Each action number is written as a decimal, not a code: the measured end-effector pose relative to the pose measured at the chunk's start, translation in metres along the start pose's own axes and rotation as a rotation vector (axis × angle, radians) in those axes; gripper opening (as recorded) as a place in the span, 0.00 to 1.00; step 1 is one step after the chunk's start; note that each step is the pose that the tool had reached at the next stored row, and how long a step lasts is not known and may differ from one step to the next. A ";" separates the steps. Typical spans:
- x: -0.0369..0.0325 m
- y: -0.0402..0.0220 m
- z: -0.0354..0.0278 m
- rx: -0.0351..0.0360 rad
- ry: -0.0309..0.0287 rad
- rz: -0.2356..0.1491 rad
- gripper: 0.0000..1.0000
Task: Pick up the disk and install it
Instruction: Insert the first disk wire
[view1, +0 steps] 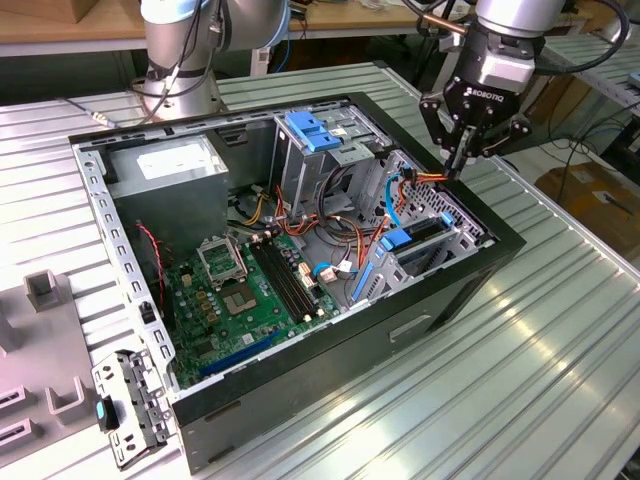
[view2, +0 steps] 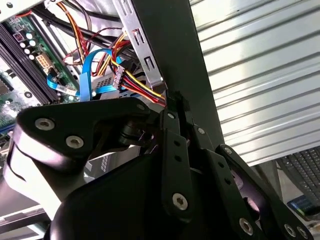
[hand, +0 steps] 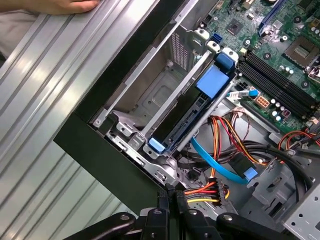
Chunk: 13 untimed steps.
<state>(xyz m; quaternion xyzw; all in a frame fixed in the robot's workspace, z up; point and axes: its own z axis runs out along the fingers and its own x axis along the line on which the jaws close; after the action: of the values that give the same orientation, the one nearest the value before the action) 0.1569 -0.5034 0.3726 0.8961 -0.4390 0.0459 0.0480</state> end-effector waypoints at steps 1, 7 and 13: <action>-0.0001 0.0001 -0.0001 -0.0004 0.0000 0.003 0.17; -0.0002 0.0002 0.0000 -0.0004 -0.0001 0.003 0.17; -0.0002 0.0002 -0.0001 -0.0005 -0.0001 0.003 0.17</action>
<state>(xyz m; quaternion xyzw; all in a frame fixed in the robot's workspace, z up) 0.1567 -0.5034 0.3727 0.8954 -0.4403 0.0458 0.0481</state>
